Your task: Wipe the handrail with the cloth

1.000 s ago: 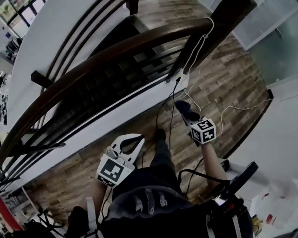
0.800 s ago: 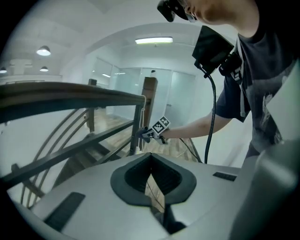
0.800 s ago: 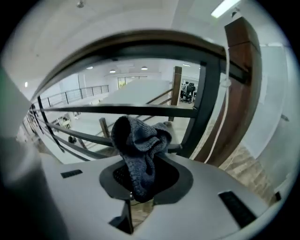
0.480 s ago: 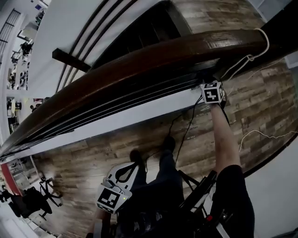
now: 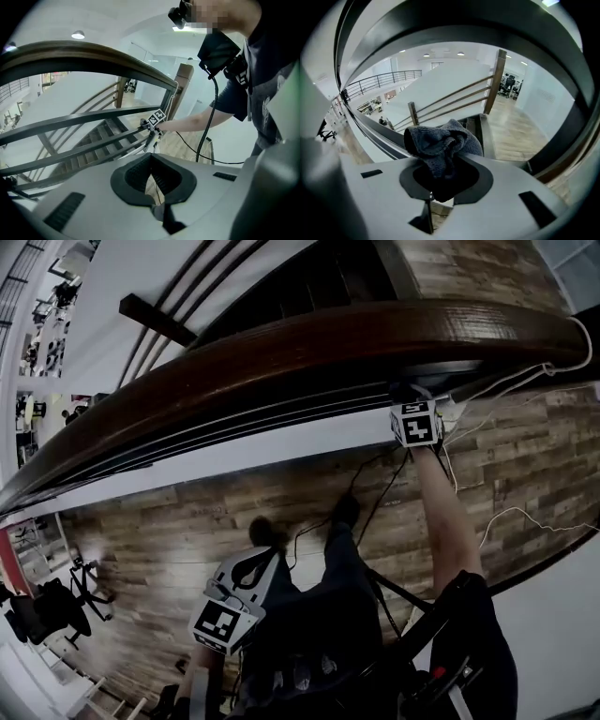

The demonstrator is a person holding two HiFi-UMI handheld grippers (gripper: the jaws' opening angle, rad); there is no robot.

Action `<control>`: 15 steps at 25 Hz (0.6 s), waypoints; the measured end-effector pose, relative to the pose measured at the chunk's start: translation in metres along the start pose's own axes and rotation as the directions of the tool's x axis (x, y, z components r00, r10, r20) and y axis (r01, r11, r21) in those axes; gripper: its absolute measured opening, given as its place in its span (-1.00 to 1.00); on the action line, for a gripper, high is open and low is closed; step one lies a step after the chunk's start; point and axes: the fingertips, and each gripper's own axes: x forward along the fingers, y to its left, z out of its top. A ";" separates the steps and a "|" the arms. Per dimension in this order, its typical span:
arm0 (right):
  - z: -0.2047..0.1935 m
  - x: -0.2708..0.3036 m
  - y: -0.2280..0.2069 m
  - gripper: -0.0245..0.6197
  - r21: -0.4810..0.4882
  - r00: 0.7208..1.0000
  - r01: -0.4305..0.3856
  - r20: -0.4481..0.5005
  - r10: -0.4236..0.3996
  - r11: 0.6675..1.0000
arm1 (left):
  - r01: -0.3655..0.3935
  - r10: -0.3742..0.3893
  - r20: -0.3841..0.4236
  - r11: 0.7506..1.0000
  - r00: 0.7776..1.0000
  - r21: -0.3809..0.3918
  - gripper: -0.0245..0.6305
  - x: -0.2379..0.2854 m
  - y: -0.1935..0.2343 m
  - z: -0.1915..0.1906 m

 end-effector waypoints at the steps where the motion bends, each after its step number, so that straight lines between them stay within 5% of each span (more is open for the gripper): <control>1: 0.004 0.001 0.021 -0.75 -0.009 1.000 -0.019 -0.002 0.019 1.000 | -0.004 0.004 0.014 1.000 1.000 -0.004 -0.90 -0.008 0.006 -0.005; 6: 0.036 0.014 0.141 -0.75 -0.078 0.995 -0.098 -0.007 0.098 0.992 | -0.039 0.047 0.088 0.995 0.995 -0.093 -0.90 -0.062 0.055 -0.051; 15: 0.094 0.044 0.358 -0.75 -0.173 0.998 -0.063 -0.027 0.059 0.983 | -0.060 0.092 0.166 0.980 0.982 -0.187 -0.90 -0.214 0.196 -0.160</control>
